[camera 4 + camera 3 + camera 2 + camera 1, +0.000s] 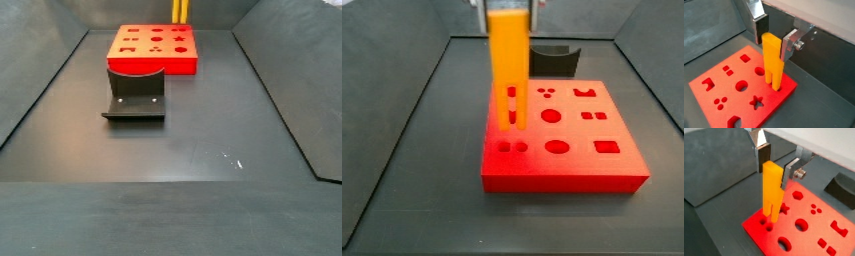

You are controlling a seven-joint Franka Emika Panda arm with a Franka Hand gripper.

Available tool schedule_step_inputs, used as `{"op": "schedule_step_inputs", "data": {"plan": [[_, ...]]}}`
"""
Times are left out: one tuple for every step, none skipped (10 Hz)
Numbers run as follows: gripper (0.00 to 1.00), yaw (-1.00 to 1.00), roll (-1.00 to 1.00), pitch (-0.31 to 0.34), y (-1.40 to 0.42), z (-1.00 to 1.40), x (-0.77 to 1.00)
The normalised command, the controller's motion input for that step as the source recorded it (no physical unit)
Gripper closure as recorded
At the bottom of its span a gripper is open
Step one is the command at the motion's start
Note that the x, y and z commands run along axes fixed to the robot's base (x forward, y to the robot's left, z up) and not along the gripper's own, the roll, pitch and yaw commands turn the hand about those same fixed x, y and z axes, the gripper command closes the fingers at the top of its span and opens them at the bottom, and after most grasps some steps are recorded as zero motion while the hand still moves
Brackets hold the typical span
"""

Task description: Insert the square-circle object.

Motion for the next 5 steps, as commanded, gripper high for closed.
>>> {"op": "schedule_step_inputs", "data": {"plan": [[1.00, 0.10, 0.21, 0.000, -0.26, -0.17, 0.00], [1.00, 0.11, 0.23, 0.000, -0.37, -0.13, 0.00], [1.00, 0.10, 0.26, 0.000, -0.35, -0.17, 0.00], [1.00, 0.12, 0.27, 0.000, -0.28, -0.20, 0.09], [1.00, 0.14, 0.20, 0.000, -0.05, -0.29, 0.27]]}}
